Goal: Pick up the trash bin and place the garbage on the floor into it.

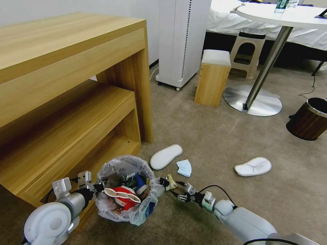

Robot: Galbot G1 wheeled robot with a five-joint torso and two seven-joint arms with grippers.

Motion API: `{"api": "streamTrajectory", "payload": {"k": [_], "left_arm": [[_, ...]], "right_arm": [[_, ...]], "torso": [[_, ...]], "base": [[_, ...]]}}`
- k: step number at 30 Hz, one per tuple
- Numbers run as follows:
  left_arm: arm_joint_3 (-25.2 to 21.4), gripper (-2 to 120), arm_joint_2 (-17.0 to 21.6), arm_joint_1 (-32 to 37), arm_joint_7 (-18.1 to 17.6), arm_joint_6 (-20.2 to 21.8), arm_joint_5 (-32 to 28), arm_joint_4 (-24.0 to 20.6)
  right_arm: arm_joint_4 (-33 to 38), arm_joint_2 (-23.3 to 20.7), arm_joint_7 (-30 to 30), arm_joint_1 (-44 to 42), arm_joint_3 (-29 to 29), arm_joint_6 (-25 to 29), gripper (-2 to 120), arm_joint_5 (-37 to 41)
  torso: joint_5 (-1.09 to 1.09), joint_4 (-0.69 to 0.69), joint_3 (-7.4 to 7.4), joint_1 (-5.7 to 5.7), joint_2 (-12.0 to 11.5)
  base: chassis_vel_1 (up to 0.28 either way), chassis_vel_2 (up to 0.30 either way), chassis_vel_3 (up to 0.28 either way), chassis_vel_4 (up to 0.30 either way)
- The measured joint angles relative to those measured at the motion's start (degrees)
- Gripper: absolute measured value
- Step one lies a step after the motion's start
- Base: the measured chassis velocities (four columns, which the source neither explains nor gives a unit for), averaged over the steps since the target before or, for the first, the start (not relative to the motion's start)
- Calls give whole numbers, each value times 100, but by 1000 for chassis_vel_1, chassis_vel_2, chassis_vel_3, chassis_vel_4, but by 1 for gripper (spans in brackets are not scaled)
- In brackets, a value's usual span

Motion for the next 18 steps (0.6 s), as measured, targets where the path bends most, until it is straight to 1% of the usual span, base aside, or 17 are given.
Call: {"api": "streamTrajectory", "payload": {"k": [1,2,3,4,5,6,7,13,14,18], "left_arm": [[-7,0,-5,12,1,-1,0,-6],[-7,0,-5,12,1,-1,0,-6],[-13,0,-7,26,1,-1,-2,-18],[-23,0,-10,40,1,-3,-9,-48],[-29,0,-10,50,1,-7,-27,-80],[-29,0,-10,50,1,-7,-27,-80],[-31,0,-11,60,1,-8,-54,-127],[-31,0,-12,60,-9,-8,-84,-181],[-31,0,-19,61,-11,-11,-85,-191],[-28,0,-30,79,-12,-16,-87,-235]], "right_arm": [[-63,60,0,17,11,13,43,-8],[-63,60,0,17,11,13,43,-8],[-99,99,0,28,18,20,36,-12],[-120,119,-1,32,23,24,35,-17],[-123,122,-3,32,23,26,28,-18],[-123,122,-3,32,23,26,28,-18],[-118,113,-5,33,19,25,24,-17],[-120,133,-6,16,14,-2,27,7],[-182,186,-6,-17,46,-11,29,-4],[-299,269,6,-48,119,-18,29,-57]], "torso": [[0,1,0,0,0],[0,1,0,0,0],[0,2,0,0,0],[0,2,0,0,0],[0,1,0,0,0],[0,1,0,0,0],[0,1,0,0,0],[0,0,0,0,0],[0,0,0,0,0],[0,0,0,0,0]], "base": [[0,0,0,0],[0,0,0,0],[0,0,0,0],[0,0,0,0],[0,0,0,0],[0,0,0,0],[0,0,0,0],[0,0,0,0],[0,0,0,0],[0,0,0,0]]}}
